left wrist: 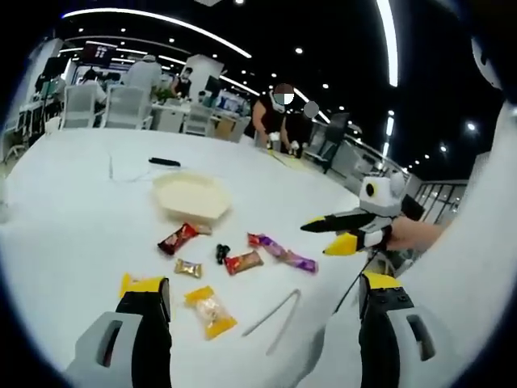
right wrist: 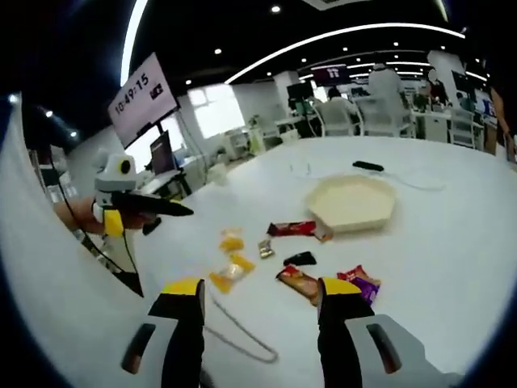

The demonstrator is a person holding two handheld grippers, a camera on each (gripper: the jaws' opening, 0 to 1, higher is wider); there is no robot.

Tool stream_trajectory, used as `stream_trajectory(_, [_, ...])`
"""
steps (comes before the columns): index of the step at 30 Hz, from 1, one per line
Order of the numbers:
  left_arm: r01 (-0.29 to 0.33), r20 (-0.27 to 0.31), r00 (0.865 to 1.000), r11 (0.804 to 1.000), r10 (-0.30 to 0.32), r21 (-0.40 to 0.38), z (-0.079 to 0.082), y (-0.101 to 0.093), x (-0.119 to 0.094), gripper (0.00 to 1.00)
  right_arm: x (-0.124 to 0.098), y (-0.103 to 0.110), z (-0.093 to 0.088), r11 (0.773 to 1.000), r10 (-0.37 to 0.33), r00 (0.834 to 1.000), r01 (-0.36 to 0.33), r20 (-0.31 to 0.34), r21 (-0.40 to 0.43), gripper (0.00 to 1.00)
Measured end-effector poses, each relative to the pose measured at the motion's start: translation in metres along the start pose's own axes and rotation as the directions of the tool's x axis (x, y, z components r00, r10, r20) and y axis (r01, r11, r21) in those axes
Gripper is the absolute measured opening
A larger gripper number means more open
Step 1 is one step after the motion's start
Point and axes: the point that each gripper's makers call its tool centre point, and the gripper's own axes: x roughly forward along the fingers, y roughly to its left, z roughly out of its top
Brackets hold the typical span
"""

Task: Place the target food into the container with the food tongs after gripping and lifting it, then release it inside without dropping or visibly crushing the food.

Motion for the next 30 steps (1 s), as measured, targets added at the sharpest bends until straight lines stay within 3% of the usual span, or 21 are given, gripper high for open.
stream_trajectory(5, [0.006,-0.021,1.000,1.000,-0.006,-0.015,-0.009,-0.003,-0.001,0.98,0.000,0.003,-0.012,0.998,-0.005,1.000,0.005,0.005,0.058,0.56])
stream_trajectory(10, [0.010,-0.015,1.000,1.000,-0.010,-0.019,-0.010,-0.003,-0.001,0.97,-0.001,0.008,-0.025,1.000,0.014,0.999,-0.013,-0.049,0.021,0.56])
stream_trajectory(19, [0.016,-0.018,1.000,1.000,-0.016,-0.009,-0.015,-0.007,0.004,0.97,0.000,0.005,-0.029,1.000,0.019,0.998,-0.018,-0.060,0.013,0.56])
stream_trajectory(30, [0.025,-0.029,0.999,0.998,-0.027,-0.053,-0.029,-0.010,0.006,0.99,0.009,0.017,-0.049,0.997,0.076,0.991,-0.079,-0.115,-0.022,0.53])
